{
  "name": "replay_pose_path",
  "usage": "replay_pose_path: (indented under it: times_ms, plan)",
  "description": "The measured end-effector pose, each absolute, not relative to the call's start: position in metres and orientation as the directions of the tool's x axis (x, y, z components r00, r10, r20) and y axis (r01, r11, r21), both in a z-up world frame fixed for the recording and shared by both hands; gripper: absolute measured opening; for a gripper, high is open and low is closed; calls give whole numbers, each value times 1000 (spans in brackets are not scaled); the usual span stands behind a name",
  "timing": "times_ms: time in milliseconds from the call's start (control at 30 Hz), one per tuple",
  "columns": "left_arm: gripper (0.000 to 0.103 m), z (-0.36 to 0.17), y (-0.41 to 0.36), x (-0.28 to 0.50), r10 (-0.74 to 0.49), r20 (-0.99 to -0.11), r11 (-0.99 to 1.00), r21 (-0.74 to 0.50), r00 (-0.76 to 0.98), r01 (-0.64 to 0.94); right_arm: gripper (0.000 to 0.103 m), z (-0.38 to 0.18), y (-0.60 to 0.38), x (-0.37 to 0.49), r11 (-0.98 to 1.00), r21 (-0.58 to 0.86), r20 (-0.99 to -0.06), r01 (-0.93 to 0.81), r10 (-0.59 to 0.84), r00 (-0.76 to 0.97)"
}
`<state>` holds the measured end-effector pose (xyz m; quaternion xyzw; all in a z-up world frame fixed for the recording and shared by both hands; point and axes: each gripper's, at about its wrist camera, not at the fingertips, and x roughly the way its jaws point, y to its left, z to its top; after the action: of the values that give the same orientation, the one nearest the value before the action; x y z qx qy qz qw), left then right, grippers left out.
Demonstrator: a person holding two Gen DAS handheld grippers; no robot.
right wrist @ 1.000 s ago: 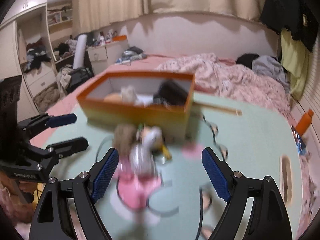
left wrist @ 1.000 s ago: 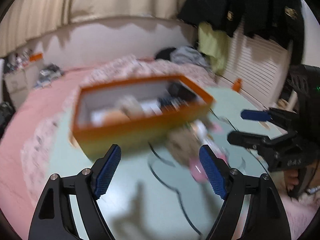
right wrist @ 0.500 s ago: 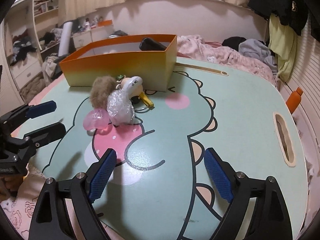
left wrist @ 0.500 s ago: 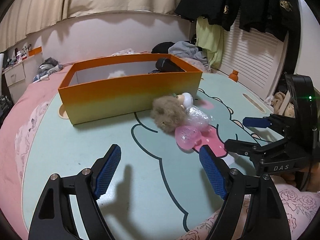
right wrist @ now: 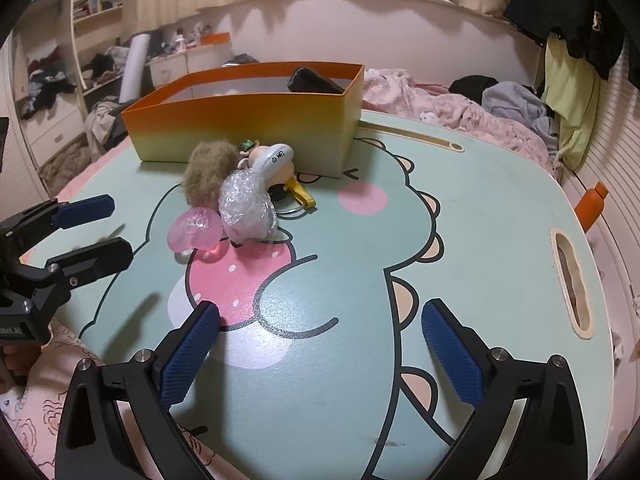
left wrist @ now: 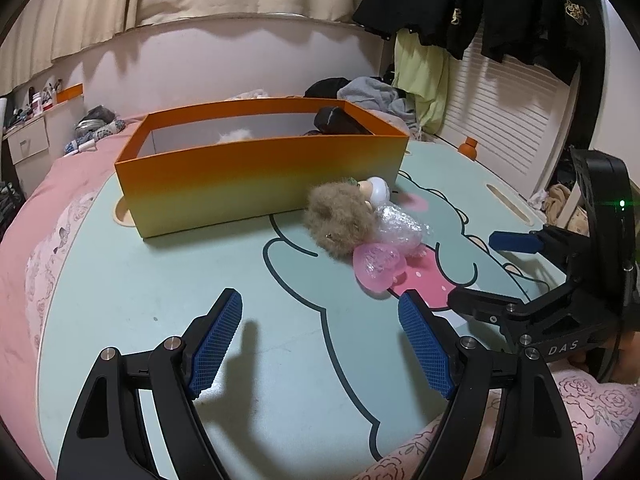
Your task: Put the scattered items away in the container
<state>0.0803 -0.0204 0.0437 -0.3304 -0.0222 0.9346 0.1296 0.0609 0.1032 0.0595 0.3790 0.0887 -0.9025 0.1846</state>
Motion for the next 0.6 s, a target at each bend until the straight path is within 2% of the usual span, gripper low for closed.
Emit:
replay_pose_path:
  times_ms: [600]
  plan:
    - [80,42,-25,79,258,-620,-966,-141,-741,-218,102,60,103,61,-916,-20,-717,400,-266,-645]
